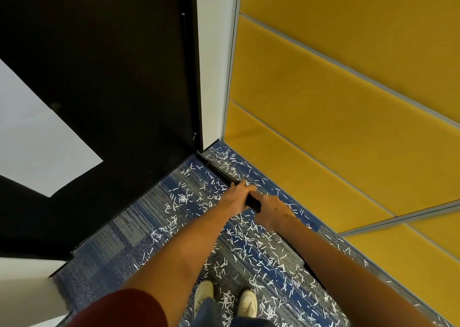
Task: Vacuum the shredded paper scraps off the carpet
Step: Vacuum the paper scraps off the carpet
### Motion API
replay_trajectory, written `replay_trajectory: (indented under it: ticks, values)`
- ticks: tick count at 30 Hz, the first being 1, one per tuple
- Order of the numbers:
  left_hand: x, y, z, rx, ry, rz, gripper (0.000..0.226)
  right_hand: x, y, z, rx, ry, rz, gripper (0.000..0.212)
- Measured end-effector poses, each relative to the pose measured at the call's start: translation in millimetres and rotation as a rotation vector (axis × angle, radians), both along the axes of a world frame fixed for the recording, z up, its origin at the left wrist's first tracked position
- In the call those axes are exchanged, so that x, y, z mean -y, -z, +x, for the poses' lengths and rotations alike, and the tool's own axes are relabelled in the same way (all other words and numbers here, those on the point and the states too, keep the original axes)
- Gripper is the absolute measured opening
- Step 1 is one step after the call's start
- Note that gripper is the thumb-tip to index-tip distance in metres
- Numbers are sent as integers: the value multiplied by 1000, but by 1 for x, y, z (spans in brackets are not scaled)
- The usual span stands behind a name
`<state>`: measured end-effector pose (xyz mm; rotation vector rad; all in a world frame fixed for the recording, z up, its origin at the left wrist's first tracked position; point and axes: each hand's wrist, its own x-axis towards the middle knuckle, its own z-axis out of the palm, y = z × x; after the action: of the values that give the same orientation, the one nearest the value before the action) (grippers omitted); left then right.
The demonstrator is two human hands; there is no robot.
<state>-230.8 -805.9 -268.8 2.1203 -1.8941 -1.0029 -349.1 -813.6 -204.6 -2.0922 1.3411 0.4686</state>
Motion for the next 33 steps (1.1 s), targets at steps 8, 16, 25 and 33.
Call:
replay_trajectory:
  ticks: [8, 16, 25, 33]
  values:
    - [-2, 0, 0, 20, -4, -1, 39, -4, 2, -1, 9, 5, -5, 55]
    - [7, 2, 0, -15, 10, 26, 33, 3, 5, 1, 32, 45, 33, 60]
    - [5, -1, -17, 18, 44, 29, 33, 0, 5, -18, 30, 48, 17, 61]
    - [9, -1, -34, 22, 128, -17, 37, -3, 2, -39, 24, 94, 35, 63]
